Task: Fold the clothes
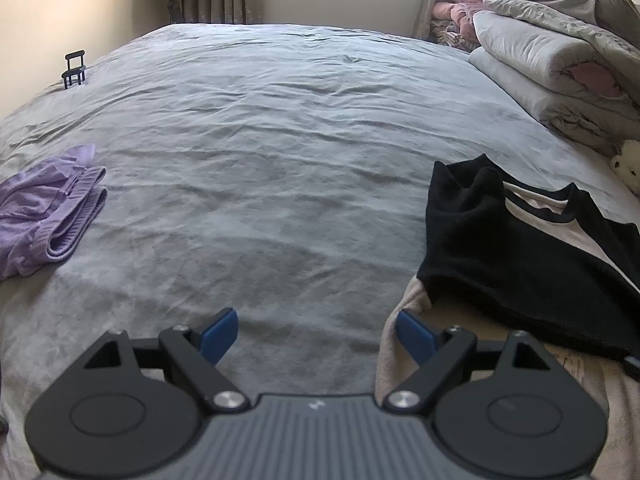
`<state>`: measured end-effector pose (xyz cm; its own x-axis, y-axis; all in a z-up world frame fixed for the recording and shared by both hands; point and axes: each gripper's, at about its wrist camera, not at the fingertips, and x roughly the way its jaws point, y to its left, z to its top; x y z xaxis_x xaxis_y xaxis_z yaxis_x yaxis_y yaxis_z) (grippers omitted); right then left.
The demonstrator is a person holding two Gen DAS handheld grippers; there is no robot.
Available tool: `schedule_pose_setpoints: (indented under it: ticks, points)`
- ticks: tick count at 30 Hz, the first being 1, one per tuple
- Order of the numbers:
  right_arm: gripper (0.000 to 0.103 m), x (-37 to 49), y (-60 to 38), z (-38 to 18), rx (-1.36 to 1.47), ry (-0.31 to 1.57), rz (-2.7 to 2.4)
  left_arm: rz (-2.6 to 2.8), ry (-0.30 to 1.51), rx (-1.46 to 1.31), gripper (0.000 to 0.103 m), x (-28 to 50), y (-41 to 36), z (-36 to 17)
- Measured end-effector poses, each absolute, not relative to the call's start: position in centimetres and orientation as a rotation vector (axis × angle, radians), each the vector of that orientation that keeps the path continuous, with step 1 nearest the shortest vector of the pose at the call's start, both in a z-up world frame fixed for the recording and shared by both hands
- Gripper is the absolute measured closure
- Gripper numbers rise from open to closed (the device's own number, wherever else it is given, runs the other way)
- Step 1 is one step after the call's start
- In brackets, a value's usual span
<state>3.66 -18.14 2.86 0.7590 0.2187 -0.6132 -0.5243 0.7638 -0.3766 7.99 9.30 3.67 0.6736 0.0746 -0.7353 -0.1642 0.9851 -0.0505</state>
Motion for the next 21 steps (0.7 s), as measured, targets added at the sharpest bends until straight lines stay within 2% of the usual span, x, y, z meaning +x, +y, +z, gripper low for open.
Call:
schedule_pose_setpoints:
  ticks: [3,4,5,7,11,17,18,20,21]
  points:
    - [0.073,4.9,-16.8,1.8,-0.561,0.602,0.423,0.132,0.820,-0.122,0.016,7.9,9.4,3.8]
    - [0.078,5.2,-16.6,1.4,-0.549,0.617,0.425,0.131,0.820,-0.125,0.016,7.9,9.5,3.8]
    - [0.094,5.4,-16.4,1.2,-0.539,0.628,0.424,0.130,0.819,-0.128,0.016,7.9,9.5,3.9]
    - [0.096,5.4,-16.0,1.4,-0.526,0.629,0.415,0.128,0.818,-0.135,0.016,7.9,9.7,4.1]
    - [0.097,4.8,-16.5,3.6,-0.403,0.609,0.417,0.121,0.815,-0.152,0.016,7.8,9.9,4.3]
    - [0.096,4.2,-16.1,3.6,-0.294,0.720,0.490,0.122,0.819,-0.152,0.016,7.9,9.8,4.3]
    - [0.091,4.0,-15.9,3.2,-0.323,0.725,0.503,0.121,0.819,-0.148,0.015,7.9,9.8,4.2]
    - [0.086,3.6,-15.6,2.7,-0.374,0.728,0.529,0.118,0.819,-0.140,0.016,7.8,9.7,4.2]
    - [0.079,3.5,-15.8,3.1,-0.378,0.709,0.540,0.118,0.819,-0.140,0.016,7.7,9.7,4.3]
